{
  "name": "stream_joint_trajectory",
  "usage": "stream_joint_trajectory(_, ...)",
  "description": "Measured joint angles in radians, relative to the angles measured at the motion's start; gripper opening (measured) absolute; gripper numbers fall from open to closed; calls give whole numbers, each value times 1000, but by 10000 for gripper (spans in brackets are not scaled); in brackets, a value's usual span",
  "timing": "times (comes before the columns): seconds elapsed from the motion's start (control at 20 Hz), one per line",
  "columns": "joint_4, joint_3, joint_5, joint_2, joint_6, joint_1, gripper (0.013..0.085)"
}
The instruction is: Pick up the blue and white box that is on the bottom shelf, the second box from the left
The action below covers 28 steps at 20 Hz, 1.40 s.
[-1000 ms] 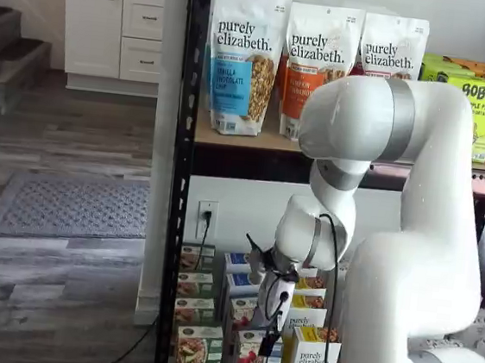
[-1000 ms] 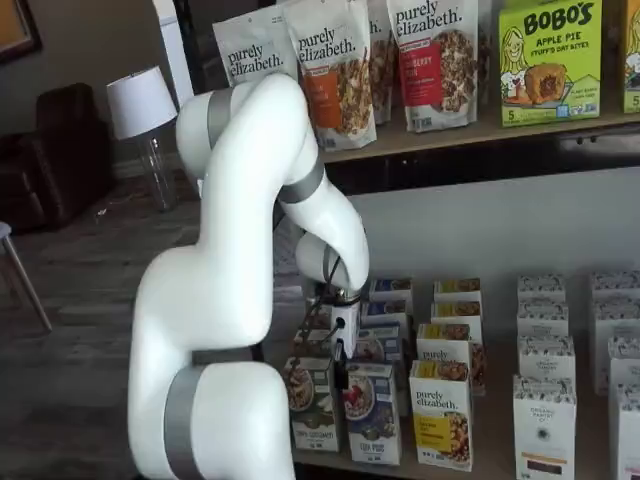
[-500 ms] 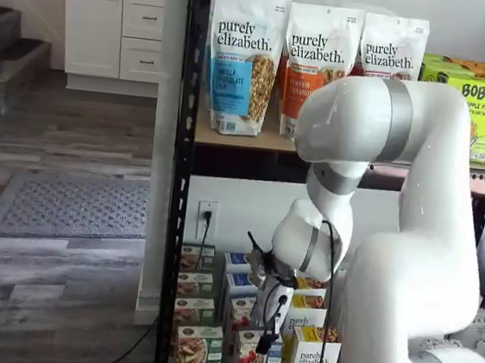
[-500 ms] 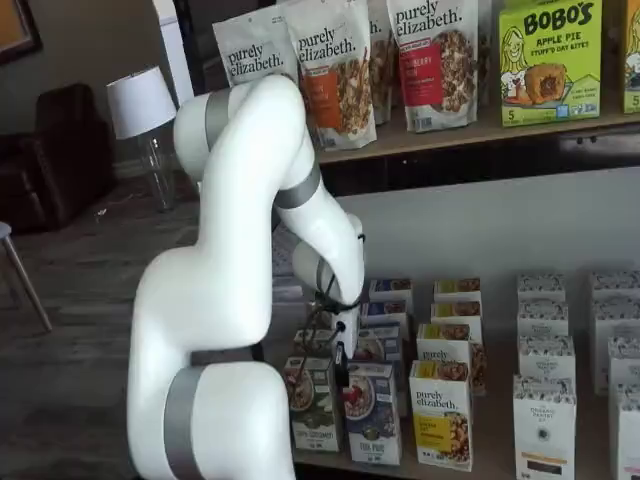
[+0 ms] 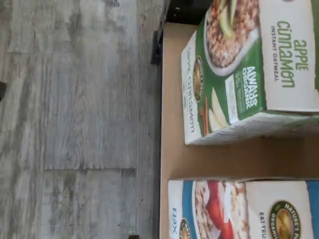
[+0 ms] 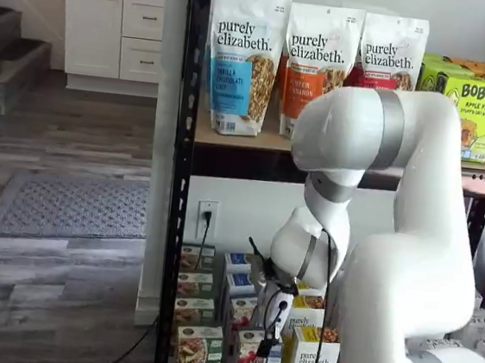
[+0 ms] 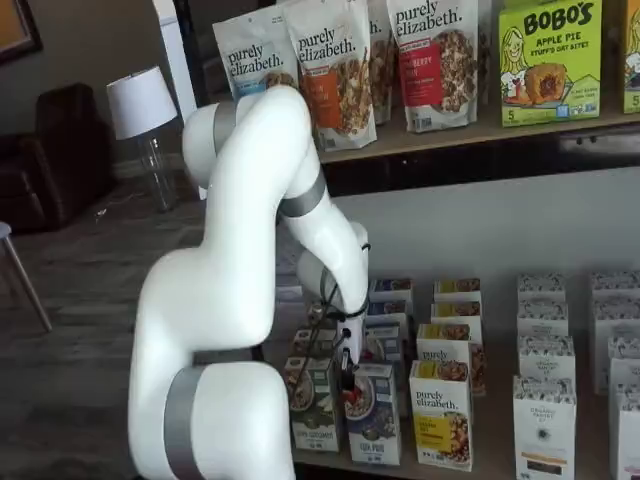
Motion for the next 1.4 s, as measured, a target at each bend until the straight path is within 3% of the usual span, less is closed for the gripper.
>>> stream_joint_trajectory(0.7, -92, -158, 41, 122, 64, -27, 850)
stream_joint_trajectory(1.05, -104, -242, 46, 195, 75, -29, 850)
stream_joint_trajectory(1.4, -198, -306, 67, 247, 155, -35, 850)
